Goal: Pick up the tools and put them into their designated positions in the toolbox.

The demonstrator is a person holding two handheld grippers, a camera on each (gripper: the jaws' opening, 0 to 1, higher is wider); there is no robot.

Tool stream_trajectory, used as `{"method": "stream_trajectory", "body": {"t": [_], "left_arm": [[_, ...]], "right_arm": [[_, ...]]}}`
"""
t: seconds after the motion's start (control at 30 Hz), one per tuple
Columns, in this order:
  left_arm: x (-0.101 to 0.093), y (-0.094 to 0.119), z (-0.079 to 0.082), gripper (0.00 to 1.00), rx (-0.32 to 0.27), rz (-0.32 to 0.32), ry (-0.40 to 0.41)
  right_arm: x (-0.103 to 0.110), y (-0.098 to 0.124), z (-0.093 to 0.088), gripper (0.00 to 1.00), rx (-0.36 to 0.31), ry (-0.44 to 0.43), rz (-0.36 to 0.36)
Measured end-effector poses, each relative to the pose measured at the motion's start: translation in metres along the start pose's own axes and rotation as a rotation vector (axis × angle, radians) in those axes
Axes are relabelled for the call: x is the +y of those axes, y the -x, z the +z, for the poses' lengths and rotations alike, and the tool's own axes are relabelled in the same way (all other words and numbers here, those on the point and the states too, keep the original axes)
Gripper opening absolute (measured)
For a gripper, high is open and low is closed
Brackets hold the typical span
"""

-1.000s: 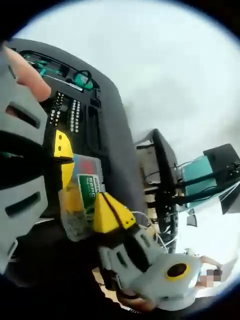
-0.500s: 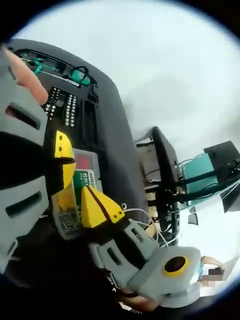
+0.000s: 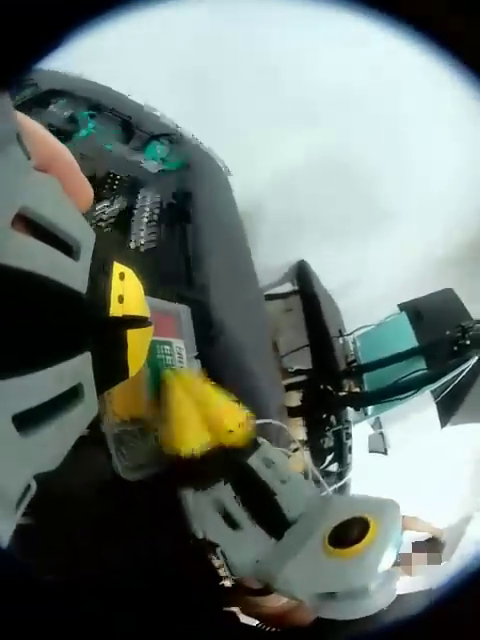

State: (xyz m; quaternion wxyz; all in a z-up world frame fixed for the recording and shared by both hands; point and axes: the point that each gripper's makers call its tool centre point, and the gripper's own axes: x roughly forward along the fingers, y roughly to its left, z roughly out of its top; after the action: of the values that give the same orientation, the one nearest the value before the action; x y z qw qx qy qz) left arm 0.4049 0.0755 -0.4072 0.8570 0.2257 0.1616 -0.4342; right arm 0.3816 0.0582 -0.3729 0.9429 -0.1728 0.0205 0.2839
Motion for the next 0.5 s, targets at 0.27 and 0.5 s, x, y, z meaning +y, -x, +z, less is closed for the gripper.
{"method": "stream_trajectory", "body": {"t": [0.27,0.5], "left_arm": [[0.002,-0.001,0.001,0.0,0.001,-0.005,-0.013],[0.0,0.001,0.009,0.0,0.024,0.002,-0.097]], "right_arm": [[-0.001,0.007,-0.012,0.0,0.069,-0.121,-0.027],[-0.02,0.002,-0.029,0.0,0.099,-0.145,-0.051]]}}
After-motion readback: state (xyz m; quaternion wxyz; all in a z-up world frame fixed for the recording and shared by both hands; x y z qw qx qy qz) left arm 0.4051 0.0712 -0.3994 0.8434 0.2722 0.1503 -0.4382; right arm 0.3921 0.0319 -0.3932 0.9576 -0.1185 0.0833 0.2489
